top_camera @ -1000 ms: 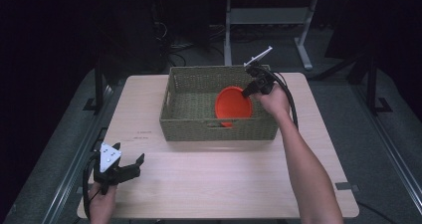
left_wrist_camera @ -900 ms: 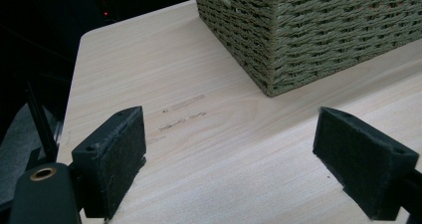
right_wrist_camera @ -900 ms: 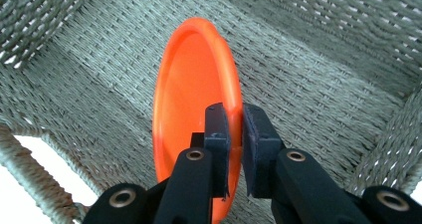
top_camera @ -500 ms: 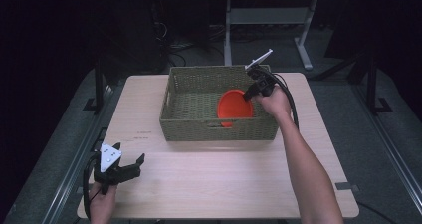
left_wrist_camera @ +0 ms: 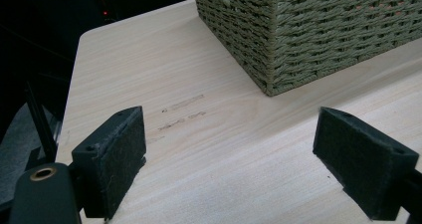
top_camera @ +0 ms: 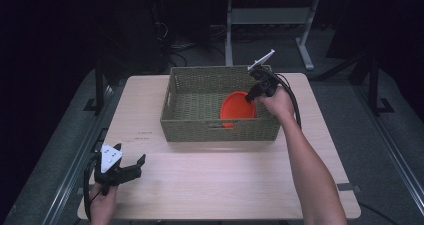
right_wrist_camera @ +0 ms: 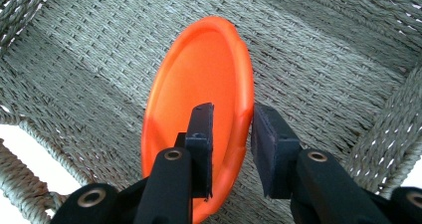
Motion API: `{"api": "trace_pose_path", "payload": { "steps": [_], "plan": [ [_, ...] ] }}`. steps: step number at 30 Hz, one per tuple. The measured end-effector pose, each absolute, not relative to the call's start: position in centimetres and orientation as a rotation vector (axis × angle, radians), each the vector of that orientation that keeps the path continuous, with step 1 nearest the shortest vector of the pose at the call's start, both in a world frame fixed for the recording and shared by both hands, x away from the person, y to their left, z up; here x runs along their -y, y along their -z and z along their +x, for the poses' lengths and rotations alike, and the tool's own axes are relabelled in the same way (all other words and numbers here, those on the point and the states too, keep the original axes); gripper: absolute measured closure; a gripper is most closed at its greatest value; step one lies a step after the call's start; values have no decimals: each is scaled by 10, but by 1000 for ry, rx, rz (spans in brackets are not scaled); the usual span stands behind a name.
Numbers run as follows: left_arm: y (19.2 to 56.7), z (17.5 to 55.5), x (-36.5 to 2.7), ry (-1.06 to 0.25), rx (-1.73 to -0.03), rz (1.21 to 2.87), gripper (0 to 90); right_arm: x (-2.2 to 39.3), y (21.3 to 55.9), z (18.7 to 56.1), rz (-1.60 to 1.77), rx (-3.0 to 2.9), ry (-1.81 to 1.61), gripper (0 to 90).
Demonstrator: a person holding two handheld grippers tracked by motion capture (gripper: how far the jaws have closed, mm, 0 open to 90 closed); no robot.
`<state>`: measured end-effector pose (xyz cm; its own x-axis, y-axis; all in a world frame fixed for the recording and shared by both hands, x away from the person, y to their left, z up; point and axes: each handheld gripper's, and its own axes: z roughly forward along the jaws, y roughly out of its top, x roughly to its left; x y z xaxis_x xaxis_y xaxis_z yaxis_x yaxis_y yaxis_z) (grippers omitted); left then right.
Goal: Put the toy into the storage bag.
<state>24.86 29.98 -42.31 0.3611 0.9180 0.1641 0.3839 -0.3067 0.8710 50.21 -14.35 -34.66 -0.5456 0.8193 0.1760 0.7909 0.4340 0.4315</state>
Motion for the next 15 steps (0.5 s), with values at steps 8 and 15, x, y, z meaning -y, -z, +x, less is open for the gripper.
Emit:
{"api": "trace_pose_path", "payload": {
  "steps": [8, 15],
  "plan": [
    [423, 249, -300, -885, -1136, 1861, 128, 147, 347, 502, 1471, -2611, -715, 715],
    [423, 248, -301, -884, -1138, 1863, 129, 146, 345, 501, 1466, -2625, -791, 679]
  ]
}}
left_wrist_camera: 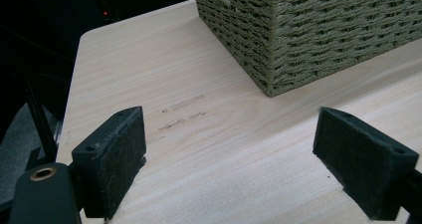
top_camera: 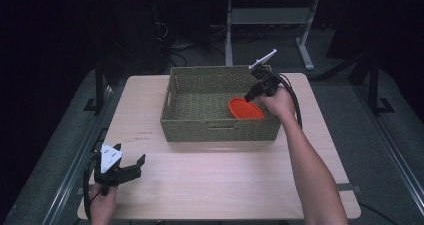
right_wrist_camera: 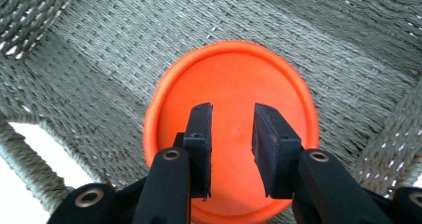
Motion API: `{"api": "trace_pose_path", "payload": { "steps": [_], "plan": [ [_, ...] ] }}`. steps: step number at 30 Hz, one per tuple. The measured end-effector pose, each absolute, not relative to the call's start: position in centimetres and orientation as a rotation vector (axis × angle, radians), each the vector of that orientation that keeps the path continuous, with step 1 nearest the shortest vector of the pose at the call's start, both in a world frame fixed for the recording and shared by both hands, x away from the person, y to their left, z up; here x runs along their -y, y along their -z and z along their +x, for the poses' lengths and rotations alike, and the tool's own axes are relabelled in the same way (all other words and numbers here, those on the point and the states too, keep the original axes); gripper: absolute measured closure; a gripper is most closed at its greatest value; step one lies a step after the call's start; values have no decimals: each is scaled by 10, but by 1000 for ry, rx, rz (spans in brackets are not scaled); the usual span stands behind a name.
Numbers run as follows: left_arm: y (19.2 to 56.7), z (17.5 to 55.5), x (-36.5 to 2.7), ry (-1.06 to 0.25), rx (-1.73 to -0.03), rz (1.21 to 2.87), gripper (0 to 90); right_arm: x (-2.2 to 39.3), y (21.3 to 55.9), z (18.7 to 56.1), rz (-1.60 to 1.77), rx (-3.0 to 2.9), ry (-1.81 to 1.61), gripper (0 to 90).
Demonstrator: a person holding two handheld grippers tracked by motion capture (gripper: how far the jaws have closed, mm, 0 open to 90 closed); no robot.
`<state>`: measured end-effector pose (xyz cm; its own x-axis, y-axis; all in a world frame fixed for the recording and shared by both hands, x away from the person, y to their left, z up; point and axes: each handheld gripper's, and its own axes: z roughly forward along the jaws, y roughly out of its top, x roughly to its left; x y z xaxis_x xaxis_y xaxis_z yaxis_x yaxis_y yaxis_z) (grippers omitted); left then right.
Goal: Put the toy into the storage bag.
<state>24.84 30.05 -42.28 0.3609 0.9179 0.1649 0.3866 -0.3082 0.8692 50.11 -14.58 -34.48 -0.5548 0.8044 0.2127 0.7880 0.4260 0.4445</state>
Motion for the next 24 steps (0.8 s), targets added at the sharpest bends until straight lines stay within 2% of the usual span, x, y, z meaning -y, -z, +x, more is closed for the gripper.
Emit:
{"api": "trace_pose_path", "payload": {
  "steps": [11, 24],
  "plan": [
    [423, 249, -299, -883, -1134, 1866, 128, 152, 347, 497, 1491, -2642, -843, 586],
    [423, 250, -298, -879, -1131, 1856, 128, 170, 338, 482, 1491, -2636, -982, 404]
  ]
}}
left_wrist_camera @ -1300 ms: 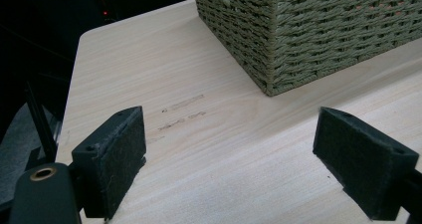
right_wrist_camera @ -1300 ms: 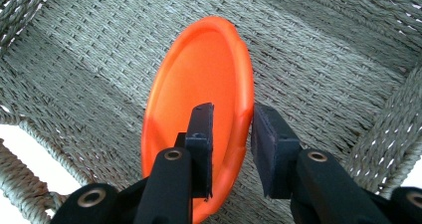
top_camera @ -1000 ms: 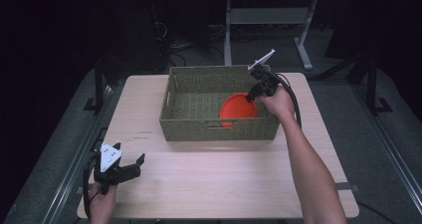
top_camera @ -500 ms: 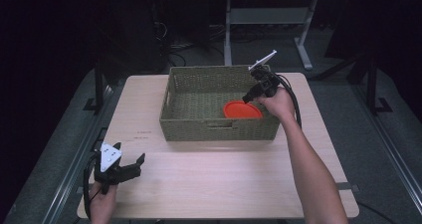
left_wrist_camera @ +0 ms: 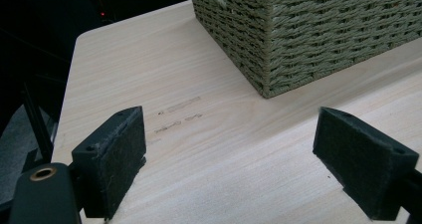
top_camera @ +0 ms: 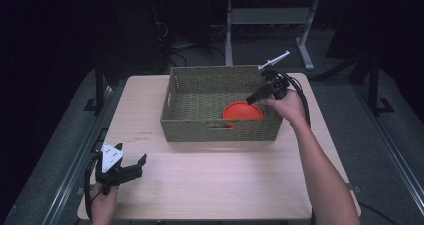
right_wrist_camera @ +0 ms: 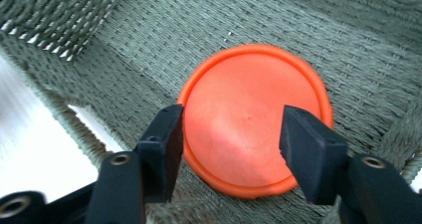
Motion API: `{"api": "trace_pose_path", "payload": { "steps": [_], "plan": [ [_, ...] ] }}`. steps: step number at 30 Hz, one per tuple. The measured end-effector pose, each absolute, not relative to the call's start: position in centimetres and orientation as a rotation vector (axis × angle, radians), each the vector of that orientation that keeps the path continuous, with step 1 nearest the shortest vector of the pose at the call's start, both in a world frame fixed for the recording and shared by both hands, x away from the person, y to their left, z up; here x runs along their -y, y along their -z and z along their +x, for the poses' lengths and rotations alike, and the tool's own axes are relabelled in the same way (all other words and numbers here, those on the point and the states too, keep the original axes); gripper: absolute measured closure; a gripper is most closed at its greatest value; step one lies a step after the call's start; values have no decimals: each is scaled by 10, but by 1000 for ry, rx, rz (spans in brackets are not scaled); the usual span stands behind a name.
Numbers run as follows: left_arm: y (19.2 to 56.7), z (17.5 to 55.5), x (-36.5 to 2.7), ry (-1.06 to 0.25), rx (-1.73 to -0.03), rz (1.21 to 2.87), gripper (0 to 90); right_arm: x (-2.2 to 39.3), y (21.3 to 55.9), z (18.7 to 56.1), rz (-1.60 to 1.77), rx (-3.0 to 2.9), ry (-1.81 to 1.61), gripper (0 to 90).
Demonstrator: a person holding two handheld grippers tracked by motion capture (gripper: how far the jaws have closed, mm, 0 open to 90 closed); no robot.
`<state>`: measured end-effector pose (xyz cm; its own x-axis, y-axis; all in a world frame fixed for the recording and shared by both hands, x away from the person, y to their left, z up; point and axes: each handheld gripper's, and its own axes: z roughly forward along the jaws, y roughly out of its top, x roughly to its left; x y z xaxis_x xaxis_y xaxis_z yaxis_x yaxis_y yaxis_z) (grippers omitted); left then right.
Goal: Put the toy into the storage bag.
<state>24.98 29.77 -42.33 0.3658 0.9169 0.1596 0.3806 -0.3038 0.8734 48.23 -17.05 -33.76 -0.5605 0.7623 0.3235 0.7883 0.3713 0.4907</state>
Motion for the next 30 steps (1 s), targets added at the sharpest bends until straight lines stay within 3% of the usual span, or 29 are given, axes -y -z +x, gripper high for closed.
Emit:
{"api": "trace_pose_path", "payload": {
  "steps": [6, 30],
  "plan": [
    [423, 250, -296, -880, -1124, 1864, 128, 173, 336, 473, -1402, 2553, 1006, 341],
    [423, 249, -297, -883, -1131, 1869, 129, 190, 319, 433, -1275, 2534, 1157, 301]
  ]
}}
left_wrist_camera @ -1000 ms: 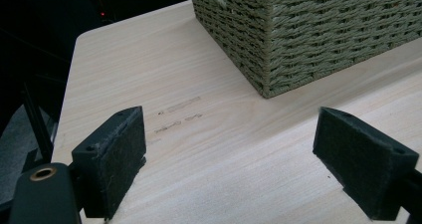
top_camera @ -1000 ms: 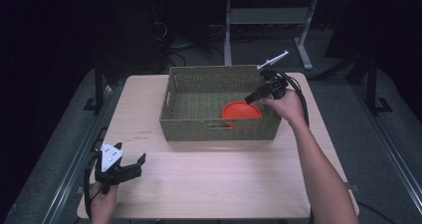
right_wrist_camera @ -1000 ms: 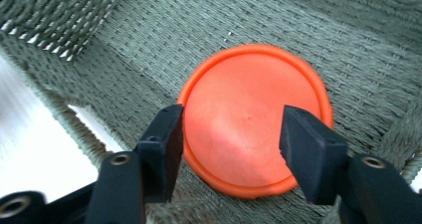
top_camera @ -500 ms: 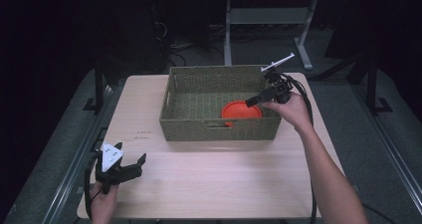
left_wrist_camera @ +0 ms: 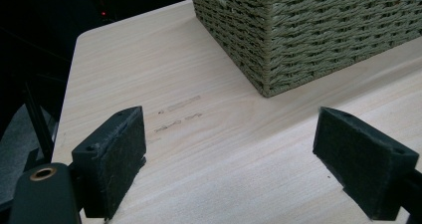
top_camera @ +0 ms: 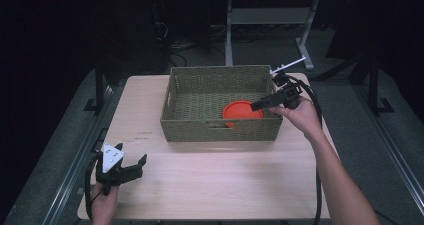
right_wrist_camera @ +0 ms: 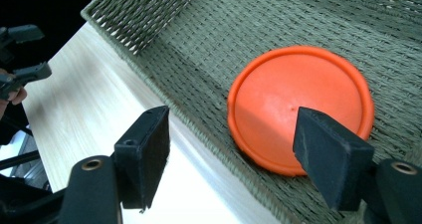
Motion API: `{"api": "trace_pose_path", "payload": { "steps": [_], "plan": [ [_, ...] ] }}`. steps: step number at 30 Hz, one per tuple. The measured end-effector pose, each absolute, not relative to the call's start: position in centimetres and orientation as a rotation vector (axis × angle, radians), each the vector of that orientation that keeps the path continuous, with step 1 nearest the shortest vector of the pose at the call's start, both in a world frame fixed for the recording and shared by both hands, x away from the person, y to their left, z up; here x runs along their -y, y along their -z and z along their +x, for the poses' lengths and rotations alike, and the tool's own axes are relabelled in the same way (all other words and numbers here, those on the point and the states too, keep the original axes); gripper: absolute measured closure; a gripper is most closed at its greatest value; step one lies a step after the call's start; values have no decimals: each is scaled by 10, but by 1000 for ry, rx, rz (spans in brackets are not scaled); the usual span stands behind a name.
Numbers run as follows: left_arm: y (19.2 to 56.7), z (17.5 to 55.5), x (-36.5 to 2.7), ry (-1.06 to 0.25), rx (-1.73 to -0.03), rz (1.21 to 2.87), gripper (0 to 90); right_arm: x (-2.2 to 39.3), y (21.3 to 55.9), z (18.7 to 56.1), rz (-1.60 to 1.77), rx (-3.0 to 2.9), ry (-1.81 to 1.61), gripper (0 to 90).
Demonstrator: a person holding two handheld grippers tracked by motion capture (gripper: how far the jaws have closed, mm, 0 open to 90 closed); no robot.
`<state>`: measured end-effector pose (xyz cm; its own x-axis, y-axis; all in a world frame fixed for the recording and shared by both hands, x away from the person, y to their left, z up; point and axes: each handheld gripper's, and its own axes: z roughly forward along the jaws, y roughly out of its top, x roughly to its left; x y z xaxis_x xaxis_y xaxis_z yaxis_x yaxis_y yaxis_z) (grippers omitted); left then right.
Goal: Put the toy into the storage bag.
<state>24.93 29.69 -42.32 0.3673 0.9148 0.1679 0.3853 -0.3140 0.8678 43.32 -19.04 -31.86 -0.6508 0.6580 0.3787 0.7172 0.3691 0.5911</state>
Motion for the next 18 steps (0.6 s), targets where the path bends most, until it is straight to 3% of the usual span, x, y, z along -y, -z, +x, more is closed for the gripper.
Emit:
{"api": "trace_pose_path", "payload": {
  "steps": [18],
  "plan": [
    [424, 249, -296, -885, -1134, 1867, 129, 200, 317, 399, -1194, 2545, 1232, 292]
  ]
}}
